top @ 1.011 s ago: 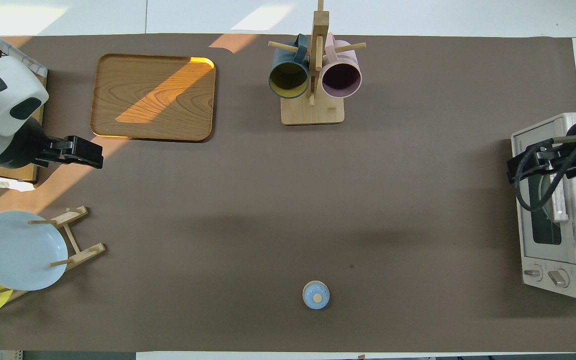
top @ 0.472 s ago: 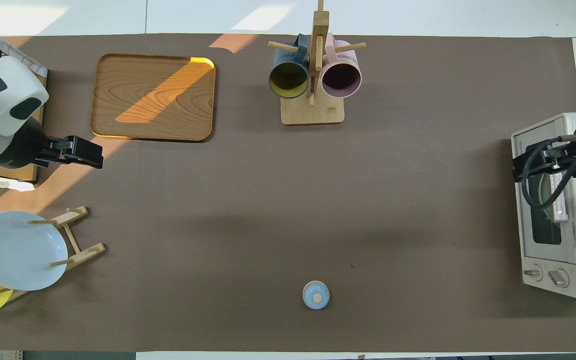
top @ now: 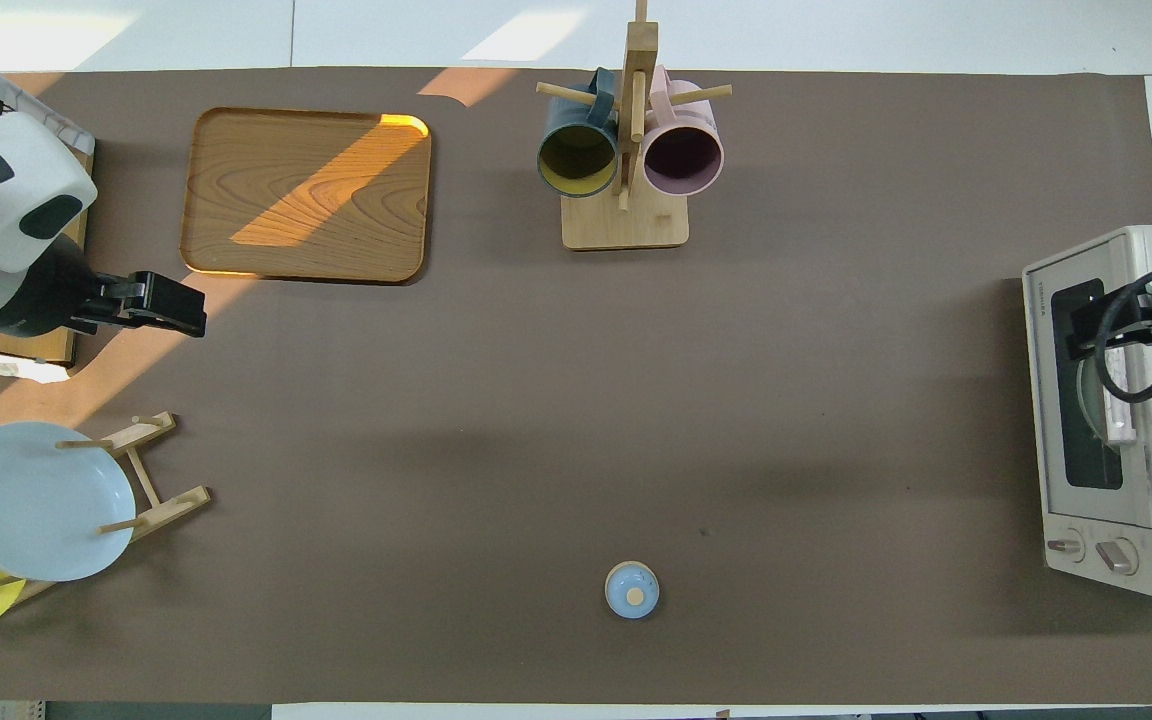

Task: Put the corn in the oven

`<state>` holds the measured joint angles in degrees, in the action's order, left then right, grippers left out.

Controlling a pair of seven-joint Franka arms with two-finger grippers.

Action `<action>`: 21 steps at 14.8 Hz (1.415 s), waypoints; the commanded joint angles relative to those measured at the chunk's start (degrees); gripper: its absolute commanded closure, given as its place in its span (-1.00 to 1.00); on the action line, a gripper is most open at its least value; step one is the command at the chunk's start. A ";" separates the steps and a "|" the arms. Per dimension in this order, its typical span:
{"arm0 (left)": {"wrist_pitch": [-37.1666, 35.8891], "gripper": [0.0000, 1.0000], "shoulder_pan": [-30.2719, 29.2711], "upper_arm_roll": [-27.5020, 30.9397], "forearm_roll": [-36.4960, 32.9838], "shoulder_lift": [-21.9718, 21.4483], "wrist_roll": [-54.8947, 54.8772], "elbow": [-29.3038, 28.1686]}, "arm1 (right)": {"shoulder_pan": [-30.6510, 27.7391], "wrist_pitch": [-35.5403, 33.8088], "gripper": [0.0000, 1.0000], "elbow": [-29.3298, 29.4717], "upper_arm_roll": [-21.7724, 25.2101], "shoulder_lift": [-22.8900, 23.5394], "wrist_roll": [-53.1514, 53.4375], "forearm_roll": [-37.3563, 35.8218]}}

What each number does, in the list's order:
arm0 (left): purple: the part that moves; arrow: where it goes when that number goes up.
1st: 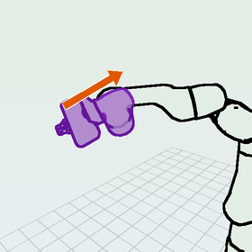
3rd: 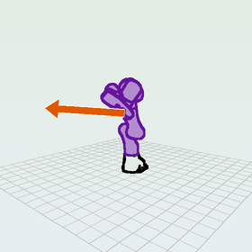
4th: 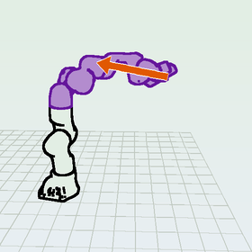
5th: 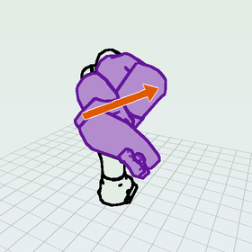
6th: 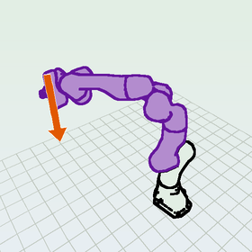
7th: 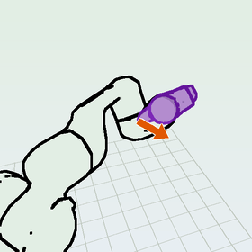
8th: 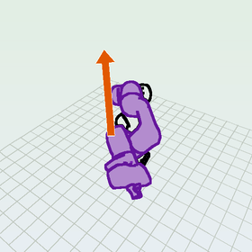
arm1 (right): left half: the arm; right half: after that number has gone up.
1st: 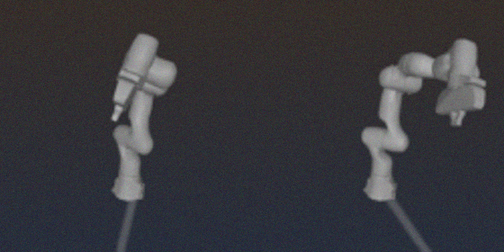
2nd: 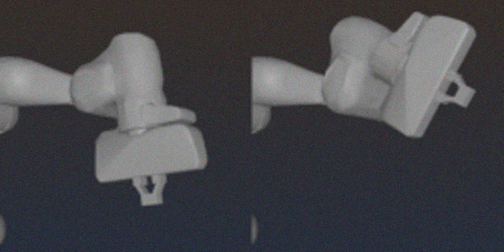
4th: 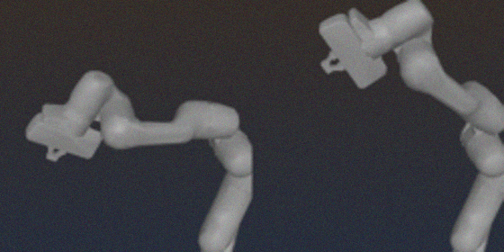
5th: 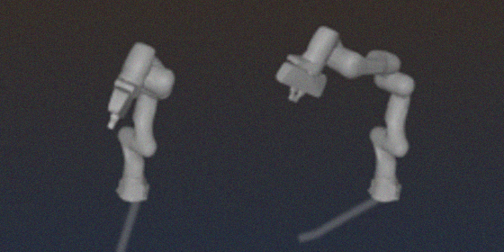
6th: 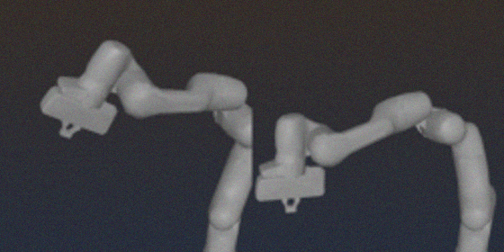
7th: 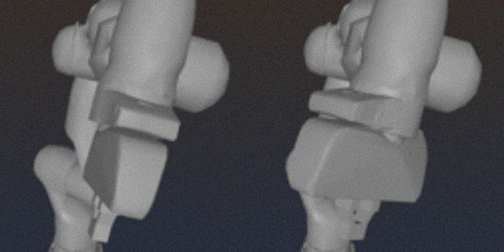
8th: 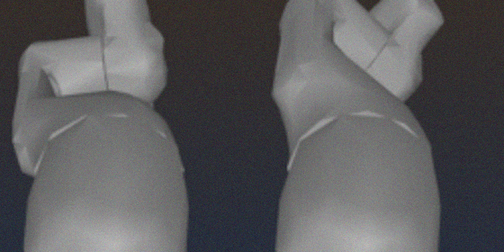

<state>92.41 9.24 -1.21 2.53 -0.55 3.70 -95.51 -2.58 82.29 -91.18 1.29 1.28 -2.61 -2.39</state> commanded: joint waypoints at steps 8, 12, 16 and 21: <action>-0.91 -1.00 -0.54 -0.28 -1.13 0.28 -0.36 0.76 | -0.14 1.64 -1.00 0.12 -0.85 -0.40 0.59 1.43; -0.91 -1.00 -0.45 -0.28 -1.13 0.28 -0.36 0.76 | 0.03 3.58 -1.00 0.12 -1.20 -0.31 -1.51 1.51; -0.91 -1.00 -0.45 -0.28 -1.13 0.28 -0.36 0.76 | 0.03 3.40 -1.00 0.12 -1.73 -0.31 -1.70 1.60; -0.91 -1.00 -0.45 -0.28 -1.13 0.28 -0.36 0.76 | -0.14 3.40 -1.00 0.12 -3.31 -0.31 -1.78 1.69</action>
